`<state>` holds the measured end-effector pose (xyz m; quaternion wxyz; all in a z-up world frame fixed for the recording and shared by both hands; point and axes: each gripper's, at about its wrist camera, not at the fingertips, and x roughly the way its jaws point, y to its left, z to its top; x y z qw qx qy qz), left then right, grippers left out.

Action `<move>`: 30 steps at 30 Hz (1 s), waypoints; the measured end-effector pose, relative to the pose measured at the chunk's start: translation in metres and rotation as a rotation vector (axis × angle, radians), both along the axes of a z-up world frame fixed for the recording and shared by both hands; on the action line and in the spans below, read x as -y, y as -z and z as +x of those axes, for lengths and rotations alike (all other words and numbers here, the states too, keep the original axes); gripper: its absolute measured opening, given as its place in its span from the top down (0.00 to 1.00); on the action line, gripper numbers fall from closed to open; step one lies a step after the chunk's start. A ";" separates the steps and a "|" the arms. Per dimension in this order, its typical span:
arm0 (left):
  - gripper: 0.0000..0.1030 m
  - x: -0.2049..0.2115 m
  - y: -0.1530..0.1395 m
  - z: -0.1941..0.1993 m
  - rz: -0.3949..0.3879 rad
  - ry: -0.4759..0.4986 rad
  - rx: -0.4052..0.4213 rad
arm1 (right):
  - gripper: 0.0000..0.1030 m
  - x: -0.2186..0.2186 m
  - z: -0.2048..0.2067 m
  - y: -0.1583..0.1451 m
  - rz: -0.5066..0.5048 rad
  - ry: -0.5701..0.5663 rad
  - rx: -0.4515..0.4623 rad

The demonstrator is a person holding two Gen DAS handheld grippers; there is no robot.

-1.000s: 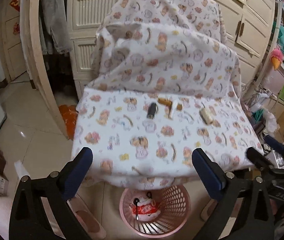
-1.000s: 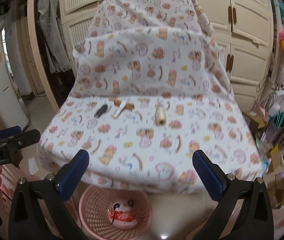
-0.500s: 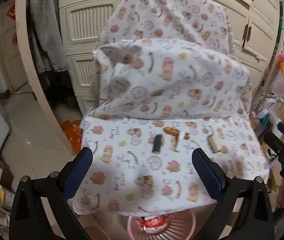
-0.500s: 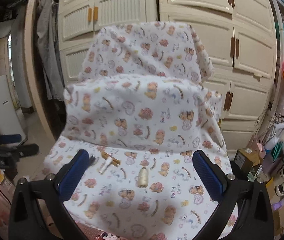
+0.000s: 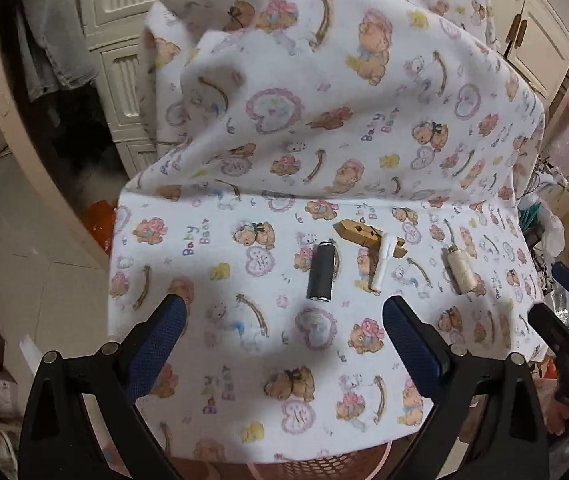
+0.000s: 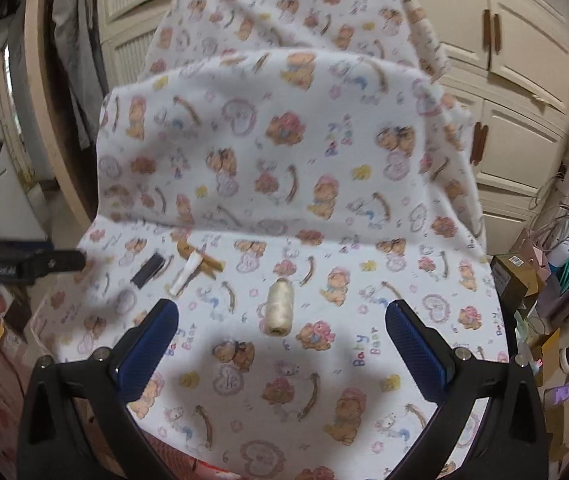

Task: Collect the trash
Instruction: 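Move the left tool to the black cylinder while the right tool approaches the cream thread spool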

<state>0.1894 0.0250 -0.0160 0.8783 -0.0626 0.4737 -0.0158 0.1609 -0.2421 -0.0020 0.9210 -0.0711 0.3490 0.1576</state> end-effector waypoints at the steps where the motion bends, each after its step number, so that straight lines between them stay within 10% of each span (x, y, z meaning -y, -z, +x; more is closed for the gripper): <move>1: 0.06 -0.001 0.003 0.001 -0.015 0.006 -0.004 | 0.00 -0.001 -0.003 -0.001 0.010 -0.019 0.003; 5: 0.10 0.003 0.005 0.009 -0.051 0.032 0.000 | 0.02 -0.013 -0.010 0.004 -0.031 -0.078 0.022; 15: 0.55 0.024 0.015 0.034 -0.038 0.075 -0.042 | 0.52 -0.011 0.011 0.028 -0.019 -0.027 -0.099; 30: 0.70 0.037 0.050 0.057 -0.100 0.034 -0.171 | 0.62 -0.002 0.021 0.026 0.048 0.019 -0.138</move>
